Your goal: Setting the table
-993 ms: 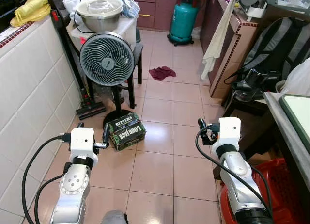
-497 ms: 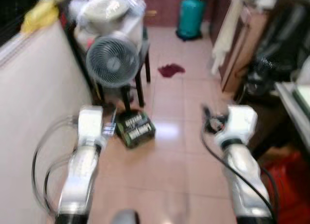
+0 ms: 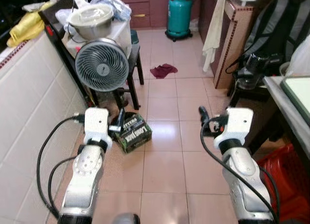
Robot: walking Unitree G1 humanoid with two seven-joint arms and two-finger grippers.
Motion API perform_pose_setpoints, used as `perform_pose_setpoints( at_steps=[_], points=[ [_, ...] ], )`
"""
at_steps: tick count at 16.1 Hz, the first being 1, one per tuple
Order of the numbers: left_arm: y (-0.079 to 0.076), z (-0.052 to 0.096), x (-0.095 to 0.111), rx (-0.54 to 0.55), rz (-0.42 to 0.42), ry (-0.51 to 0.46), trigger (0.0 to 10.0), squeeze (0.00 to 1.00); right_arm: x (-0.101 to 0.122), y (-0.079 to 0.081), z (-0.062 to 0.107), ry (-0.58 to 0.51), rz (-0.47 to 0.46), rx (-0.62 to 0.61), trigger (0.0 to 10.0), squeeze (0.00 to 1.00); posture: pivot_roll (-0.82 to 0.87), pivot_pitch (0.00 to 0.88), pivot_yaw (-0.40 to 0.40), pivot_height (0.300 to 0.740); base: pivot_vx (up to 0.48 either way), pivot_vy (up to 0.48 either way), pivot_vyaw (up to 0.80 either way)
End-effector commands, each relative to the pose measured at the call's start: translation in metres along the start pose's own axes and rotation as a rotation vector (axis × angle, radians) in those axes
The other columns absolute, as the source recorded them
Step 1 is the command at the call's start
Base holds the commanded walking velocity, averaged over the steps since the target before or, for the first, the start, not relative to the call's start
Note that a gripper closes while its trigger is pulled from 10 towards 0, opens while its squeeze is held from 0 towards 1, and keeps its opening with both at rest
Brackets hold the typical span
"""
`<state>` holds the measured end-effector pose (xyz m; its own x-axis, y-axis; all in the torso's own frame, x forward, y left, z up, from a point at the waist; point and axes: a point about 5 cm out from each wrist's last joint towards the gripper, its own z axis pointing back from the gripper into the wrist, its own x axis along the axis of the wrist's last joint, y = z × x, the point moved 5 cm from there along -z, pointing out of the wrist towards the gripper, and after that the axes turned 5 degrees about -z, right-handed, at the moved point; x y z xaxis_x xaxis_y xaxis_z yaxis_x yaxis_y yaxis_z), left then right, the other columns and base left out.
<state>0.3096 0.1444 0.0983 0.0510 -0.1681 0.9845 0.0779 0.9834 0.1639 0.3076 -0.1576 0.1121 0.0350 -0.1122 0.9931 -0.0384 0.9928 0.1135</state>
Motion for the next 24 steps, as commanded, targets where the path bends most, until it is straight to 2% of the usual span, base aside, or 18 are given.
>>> perform_pose_setpoints(
  at_steps=[1,6,10,14,18,20,23,24],
  points=[
    [0.006,0.003,0.0,0.025,-0.014,0.005,10.0,0.0,0.002,0.003,0.001,0.0,-0.008,0.019,10.0,0.0,-0.01,0.0,0.049,0.74,-0.352,0.0,0.0],
    [0.011,0.003,0.006,0.019,-0.012,-0.017,10.0,0.0,0.005,0.008,-0.003,0.009,-0.028,0.032,10.0,0.0,-0.01,0.0,0.046,0.74,-0.371,0.14,-0.24],
    [0.006,0.001,0.009,-0.021,-0.018,-0.034,10.0,0.0,0.006,0.005,-0.001,0.006,-0.022,0.027,10.0,0.0,-0.02,0.0,0.051,0.74,0.0,0.456,-0.73],
    [0.003,-0.001,0.012,-0.027,-0.023,-0.043,10.0,0.0,0.006,0.006,-0.001,0.009,-0.026,0.028,10.0,0.0,-0.02,0.0,0.051,0.74,0.0,0.48,-0.1],
    [0.001,-0.001,0.009,-0.037,-0.002,-0.027,10.0,0.0,0.006,0.006,-0.002,0.011,-0.034,0.024,10.0,0.0,-0.02,0.0,0.05,0.74,0.0,0.478,-0.73],
    [0.001,0.0,0.009,-0.037,-0.022,-0.037,10.0,0.0,0.006,0.006,-0.001,0.012,-0.036,0.024,10.0,0.0,-0.02,0.0,0.046,0.74,0.0,0.476,-0.78],
    [-0.001,0.001,0.01,-0.033,-0.019,-0.044,10.0,0.0,0.007,0.005,0.0,0.013,-0.031,0.025,10.0,0.0,-0.02,0.0,0.042,0.74,0.0,0.0,-0.78],
    [-0.002,0.004,0.011,-0.033,0.041,-0.052,10.0,0.0,0.007,0.006,-0.001,0.013,-0.031,0.029,10.0,0.0,-0.02,0.0,0.035,0.74,0.0,0.0,-0.78]
  ],
)
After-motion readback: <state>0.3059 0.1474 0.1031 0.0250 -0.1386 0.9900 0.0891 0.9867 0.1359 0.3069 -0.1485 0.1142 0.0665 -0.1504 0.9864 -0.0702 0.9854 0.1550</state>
